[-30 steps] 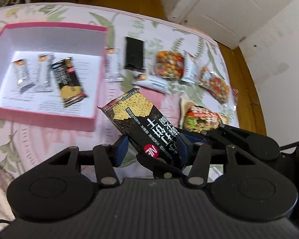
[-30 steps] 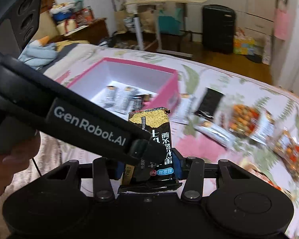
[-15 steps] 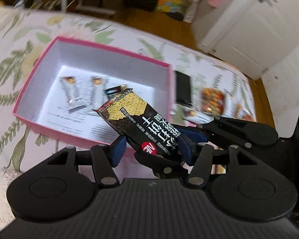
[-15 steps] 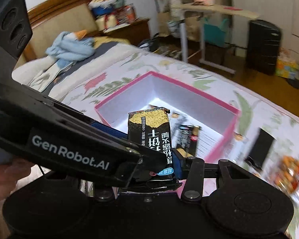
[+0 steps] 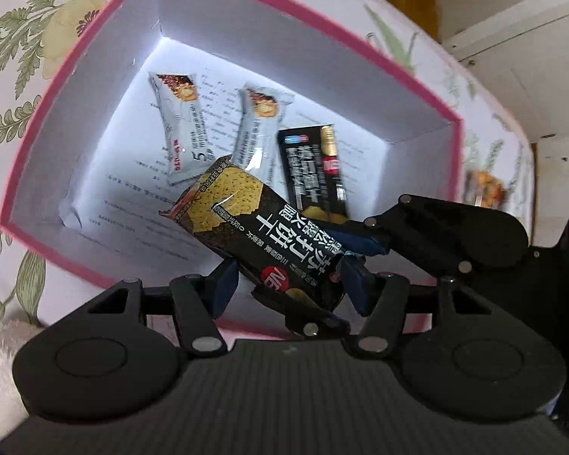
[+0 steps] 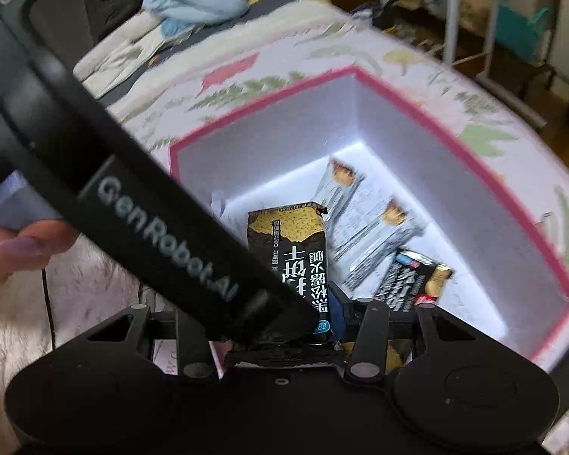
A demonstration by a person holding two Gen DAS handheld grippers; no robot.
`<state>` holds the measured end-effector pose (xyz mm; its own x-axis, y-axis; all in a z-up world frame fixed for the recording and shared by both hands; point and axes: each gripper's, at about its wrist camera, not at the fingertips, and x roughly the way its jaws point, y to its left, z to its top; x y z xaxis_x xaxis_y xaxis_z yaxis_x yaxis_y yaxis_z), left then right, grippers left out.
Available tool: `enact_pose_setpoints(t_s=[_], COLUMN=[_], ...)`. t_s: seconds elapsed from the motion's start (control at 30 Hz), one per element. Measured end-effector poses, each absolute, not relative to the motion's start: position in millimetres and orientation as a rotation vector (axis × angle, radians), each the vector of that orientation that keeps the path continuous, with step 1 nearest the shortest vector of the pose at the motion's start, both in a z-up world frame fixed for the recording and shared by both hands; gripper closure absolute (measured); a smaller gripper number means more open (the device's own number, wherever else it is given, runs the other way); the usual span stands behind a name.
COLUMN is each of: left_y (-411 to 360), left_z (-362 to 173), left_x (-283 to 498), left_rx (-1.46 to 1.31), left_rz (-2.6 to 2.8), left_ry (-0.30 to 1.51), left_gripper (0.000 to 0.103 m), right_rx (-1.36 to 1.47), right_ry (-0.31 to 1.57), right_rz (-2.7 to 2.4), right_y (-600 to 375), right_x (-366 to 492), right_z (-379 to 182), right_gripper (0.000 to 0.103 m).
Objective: Organize snacks
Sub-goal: 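Carry the black NB pack into the pink box and open the right tool, then withdraw both tools from the box toward the noodle bag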
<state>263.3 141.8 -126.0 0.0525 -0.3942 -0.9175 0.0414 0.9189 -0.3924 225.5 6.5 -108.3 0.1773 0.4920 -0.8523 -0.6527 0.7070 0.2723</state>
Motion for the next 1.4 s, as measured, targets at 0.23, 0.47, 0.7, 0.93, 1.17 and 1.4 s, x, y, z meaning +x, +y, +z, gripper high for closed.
enact_pose_setpoints(t_s=[0.23,0.47,0.7,0.93,1.17,1.4], left_y=[140,142,130,91,57,12], left_z=[-121,-89,-34,11,29,9], left_x=[255,219,166,114,67,44], left_rx=[-0.236,-0.154,-0.03,0.13,0.142,0.119], left_rz=[-0.296,-0.384,-0.449,-0.55,-0.622,-0.737], left_ry=[1.413,1.305,1.109,0.987,0.897,0.917], left_gripper=[0.038,0.037,0.037,0.037,0.037,0.037], right_rx=[-0.137,-0.211,-0.124,-0.065,0.068,0.189], right_ry=[1.187,1.09,1.029,0.919,0.769,0.677], right_rz=[0.745,0.606,0.446,0.245,0.094,-0.064], right_y=[12,-7,-32,-90,-162,-208], right_x=[228,175,127,60,-10,-55], right_z=[-127,-87,-37,4,20,-19], right_gripper=[0.031,0.025,0.025,0.023,0.021,0.021])
